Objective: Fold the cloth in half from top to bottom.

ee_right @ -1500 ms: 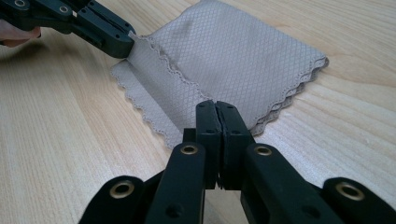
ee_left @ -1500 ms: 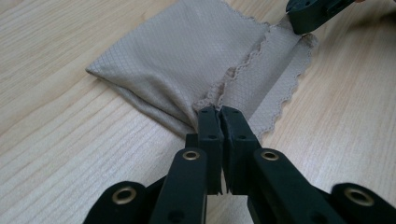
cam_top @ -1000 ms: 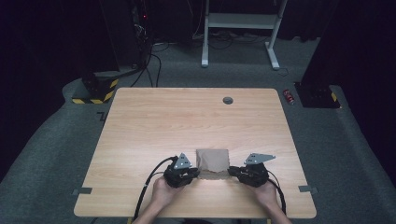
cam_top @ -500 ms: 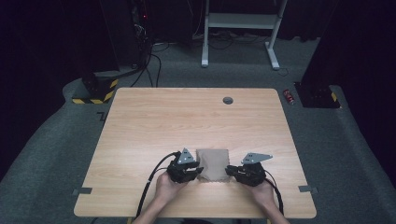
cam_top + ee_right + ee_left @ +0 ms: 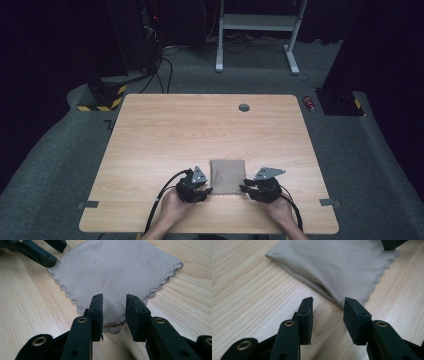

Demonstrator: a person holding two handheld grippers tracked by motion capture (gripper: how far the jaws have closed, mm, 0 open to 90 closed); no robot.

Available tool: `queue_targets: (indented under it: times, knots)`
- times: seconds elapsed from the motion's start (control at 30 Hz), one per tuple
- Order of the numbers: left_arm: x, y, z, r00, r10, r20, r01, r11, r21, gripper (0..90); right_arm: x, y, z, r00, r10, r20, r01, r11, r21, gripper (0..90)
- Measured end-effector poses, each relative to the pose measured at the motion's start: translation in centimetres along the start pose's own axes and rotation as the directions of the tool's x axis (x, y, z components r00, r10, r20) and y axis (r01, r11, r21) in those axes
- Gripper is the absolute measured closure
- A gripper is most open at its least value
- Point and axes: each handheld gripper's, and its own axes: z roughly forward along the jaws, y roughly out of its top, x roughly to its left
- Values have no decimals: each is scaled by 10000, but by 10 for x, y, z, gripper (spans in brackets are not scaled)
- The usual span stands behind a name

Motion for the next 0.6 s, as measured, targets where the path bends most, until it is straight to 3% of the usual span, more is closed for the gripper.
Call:
queue_targets:
  times: [0.13,0.23,0.33,0.43,0.6]
  knots:
    - [6,2,-5,9988,-469,117,472,9983,-340,563,1,0,0,10000,-23,81,23,10000,-16,669]
    - [11,11,-4,9944,-1054,114,1060,9903,-904,533,1,0,0,10000,-2,92,2,10000,-26,670]
    - [15,21,4,9911,-1318,-206,1287,9853,-1120,519,1,0,0,9999,-35,94,35,10000,-22,673]
    - [17,29,14,9895,-1330,-566,1274,9875,-933,506,0,-1,0,9999,-6,110,6,10000,12,674]
    - [21,31,24,9872,-918,-1303,919,9958,-57,503,-2,-1,-1,9998,19,173,-20,10000,85,675]
